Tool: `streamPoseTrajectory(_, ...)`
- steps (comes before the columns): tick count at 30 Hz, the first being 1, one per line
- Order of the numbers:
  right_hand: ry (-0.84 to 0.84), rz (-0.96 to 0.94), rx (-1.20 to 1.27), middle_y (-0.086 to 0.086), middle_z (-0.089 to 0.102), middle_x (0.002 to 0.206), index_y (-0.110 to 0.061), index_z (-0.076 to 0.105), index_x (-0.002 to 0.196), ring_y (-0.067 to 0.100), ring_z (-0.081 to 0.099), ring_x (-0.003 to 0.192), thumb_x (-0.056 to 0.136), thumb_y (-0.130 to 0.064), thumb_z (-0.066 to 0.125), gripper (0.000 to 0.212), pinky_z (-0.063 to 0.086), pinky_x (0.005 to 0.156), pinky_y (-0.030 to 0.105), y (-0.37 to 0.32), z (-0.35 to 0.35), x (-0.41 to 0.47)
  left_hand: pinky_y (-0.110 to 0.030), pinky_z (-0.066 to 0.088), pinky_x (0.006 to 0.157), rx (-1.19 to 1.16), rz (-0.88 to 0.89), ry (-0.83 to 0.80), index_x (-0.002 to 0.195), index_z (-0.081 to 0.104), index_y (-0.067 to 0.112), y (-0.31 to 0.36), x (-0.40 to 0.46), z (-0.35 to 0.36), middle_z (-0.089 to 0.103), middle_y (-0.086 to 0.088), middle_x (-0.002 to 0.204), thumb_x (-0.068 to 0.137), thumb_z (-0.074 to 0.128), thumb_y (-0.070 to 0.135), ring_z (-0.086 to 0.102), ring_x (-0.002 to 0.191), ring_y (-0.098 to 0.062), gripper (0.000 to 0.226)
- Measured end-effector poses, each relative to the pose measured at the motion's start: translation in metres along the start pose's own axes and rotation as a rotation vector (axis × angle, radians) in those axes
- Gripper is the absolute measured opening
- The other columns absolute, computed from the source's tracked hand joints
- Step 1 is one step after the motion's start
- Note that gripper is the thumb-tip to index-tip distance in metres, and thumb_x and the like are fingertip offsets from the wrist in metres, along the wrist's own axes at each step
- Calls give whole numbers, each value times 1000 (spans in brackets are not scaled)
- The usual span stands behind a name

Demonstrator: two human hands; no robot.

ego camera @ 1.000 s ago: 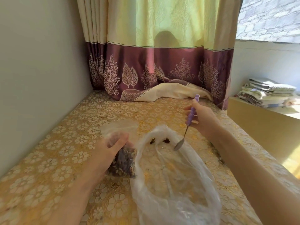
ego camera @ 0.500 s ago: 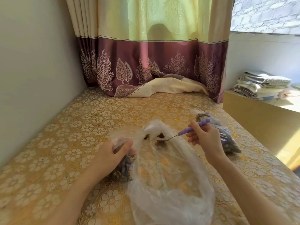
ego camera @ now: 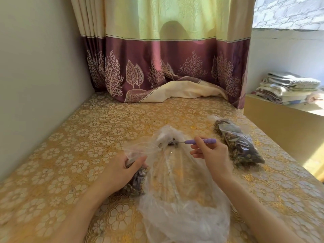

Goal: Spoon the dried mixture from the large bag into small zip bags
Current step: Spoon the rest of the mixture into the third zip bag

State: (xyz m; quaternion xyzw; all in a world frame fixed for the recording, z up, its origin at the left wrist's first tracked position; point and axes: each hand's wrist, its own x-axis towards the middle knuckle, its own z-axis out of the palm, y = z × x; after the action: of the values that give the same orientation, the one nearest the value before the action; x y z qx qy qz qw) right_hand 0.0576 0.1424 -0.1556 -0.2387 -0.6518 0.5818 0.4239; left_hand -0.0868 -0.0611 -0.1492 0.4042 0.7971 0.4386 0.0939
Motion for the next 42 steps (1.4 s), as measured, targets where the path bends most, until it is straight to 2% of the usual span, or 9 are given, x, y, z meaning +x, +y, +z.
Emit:
streamPoseTrajectory(3, -11, 163, 132, 13, 74, 83, -8, 77, 76, 15, 66, 62, 92, -13, 60, 24, 56, 59, 20, -1, -5, 3, -14, 29, 37, 3, 9, 9, 47, 64, 40, -1, 0, 0, 46, 14, 36, 75, 52, 58, 42, 34, -2, 36)
streamPoseTrajectory(8, -100, 422, 278, 17, 74, 93, 12, 69, 94, 14, 67, 69, 94, -10, 57, 25, 58, 64, 20, -6, -12, 10, -7, 23, 33, -45, 14, 40, 35, 50, 16, -1, 1, 3, 46, 18, 32, 86, 61, 33, 38, 27, 2, 54)
streamPoseTrajectory(15, -170, 557, 419, 21, 72, 89, 11, 67, 89, 14, 66, 62, 92, 0, 54, 17, 57, 60, 21, -12, -3, 15, -13, 29, 37, -41, 12, 4, 59, 70, 22, -1, -1, 0, 55, 14, 42, 85, 57, 44, 44, 35, -5, 37)
streamPoseTrajectory(18, -156, 610, 441, 19, 72, 81, 3, 73, 68, 14, 64, 60, 89, 1, 55, 28, 57, 58, 20, -12, -5, 16, -33, 40, 46, -31, 11, -7, 82, 69, -4, -1, 0, -2, 65, 2, 57, 76, 50, 62, 53, 49, -26, 69)
streamPoseTrajectory(22, -44, 643, 407, 17, 71, 69, 6, 67, 83, 15, 64, 54, 87, 3, 56, 13, 52, 47, 20, -16, -14, 18, -14, 25, 38, -43, -20, 42, 68, 66, -1, -2, -1, -1, 40, 10, 38, 74, 56, 58, 33, 36, -5, 61)
streamPoseTrajectory(25, -23, 620, 306, 15, 68, 65, 5, 69, 71, 14, 58, 49, 86, 2, 56, 21, 47, 42, 19, -19, -23, 19, -22, 47, 57, -115, -26, 20, 80, 71, 24, -3, 0, 0, 69, 8, 64, 67, 58, 61, 62, 59, -9, 41)
streamPoseTrajectory(28, 4, 600, 254, 16, 64, 68, 7, 66, 77, 14, 54, 49, 86, 0, 57, 14, 44, 41, 19, -22, -29, 19, -17, 48, 69, -180, -5, 12, 88, 68, 34, -1, 0, 0, 73, 14, 82, 62, 59, 60, 67, 80, 1, 37)
streamPoseTrajectory(38, -28, 313, 15, 19, 73, 77, 4, 71, 64, 11, 52, 50, 87, -2, 54, 30, 40, 44, 18, -31, -22, 17, -9, 46, 64, -201, 38, 27, 91, 65, 28, 0, 0, 0, 73, 13, 81, 73, 64, 41, 66, 75, 2, 23)
streamPoseTrajectory(42, -17, 124, -160, 4, 72, 63, -2, 72, 67, 9, 56, 52, 90, -7, 55, 30, 42, 46, 18, -30, -6, 22, -5, 45, 62, -210, 50, 15, 92, 64, 21, -1, 1, 2, 73, 12, 78, 82, 66, 23, 67, 72, 2, 10)
